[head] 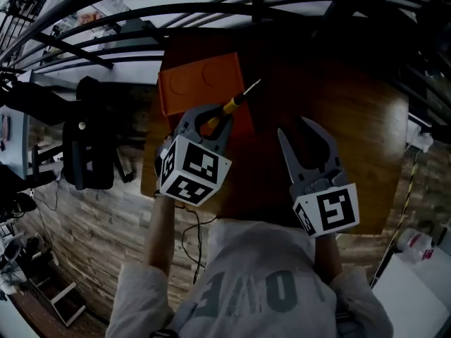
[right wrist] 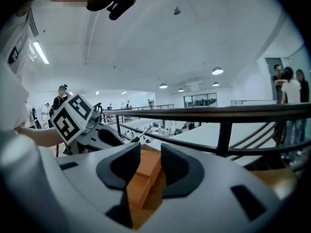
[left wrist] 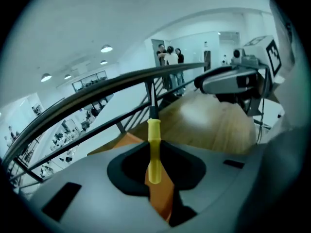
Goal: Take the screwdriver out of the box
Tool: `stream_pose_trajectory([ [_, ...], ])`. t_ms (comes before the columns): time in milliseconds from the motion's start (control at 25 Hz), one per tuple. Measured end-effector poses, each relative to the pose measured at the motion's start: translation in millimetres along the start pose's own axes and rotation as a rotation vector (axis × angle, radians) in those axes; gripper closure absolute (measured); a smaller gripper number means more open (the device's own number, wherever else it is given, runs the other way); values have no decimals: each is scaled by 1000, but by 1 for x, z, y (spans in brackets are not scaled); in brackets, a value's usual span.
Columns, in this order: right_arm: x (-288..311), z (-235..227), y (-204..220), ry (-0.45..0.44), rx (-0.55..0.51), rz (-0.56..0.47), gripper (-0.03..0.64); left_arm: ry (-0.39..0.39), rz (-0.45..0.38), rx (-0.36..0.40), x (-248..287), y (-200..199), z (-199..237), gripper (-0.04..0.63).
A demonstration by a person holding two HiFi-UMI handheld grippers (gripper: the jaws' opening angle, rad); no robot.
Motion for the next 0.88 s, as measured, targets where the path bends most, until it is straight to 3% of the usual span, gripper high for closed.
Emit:
stream_pose_trajectory([
  [160, -16, -7, -31, 64, 19, -106, 482, -131, -186, -147, -29, -46, 0, 515],
  [320, -28, -15, -57, 101, 51, -206, 482, -186, -426, -372, -57, -81, 2, 515],
  [400, -34, -17, -65, 112, 59, -237, 482, -239, -539, -448, -73, -92, 5, 515],
  [600, -44, -18, -67, 164, 46, -269, 484, -398, -706, -472, -107, -100, 4, 515],
  [880, -43, -13, -51, 161, 38, -214, 483, -447, -776, -438, -119, -103, -6, 515],
])
Point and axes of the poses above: the fingertips, and each gripper's own axes: x forward along the fingers, z to its left, y out of its underside, the point moved 1 cm from there along -x, backward along the fingers, and after that the axes turned 2 degrees about -z, right-handed, at the moved point
